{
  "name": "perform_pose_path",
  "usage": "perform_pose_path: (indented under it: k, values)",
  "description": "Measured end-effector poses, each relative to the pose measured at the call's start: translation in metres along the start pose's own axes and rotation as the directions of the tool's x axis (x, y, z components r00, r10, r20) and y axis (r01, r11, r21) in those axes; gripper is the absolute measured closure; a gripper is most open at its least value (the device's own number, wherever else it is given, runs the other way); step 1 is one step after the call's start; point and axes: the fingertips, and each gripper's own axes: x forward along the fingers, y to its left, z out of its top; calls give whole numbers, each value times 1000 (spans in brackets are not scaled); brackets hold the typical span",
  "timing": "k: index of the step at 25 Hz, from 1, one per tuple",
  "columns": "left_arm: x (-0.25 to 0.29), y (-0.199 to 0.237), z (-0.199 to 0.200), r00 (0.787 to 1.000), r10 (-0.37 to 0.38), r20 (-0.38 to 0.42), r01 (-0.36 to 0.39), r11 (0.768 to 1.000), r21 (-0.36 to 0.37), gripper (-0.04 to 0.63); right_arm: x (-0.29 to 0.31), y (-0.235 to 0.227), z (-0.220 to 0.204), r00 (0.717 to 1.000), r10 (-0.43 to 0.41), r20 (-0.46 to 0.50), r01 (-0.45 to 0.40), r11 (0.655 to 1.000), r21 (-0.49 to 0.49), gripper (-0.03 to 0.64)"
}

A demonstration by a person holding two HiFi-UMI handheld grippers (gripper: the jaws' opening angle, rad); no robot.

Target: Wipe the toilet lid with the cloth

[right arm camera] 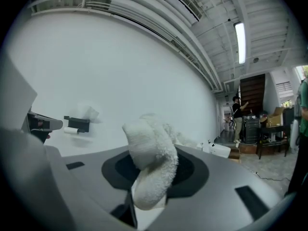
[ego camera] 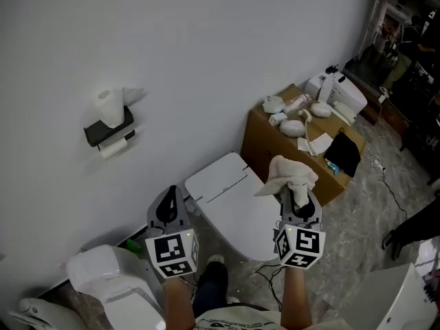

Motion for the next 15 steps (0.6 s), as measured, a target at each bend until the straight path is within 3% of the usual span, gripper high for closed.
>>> perform_pose_path:
  k: [15]
  values:
    - [151,41,-14,996,-71,-53,72,997,17,588,140,32,-20,997,-44,-60,44,999,8,488]
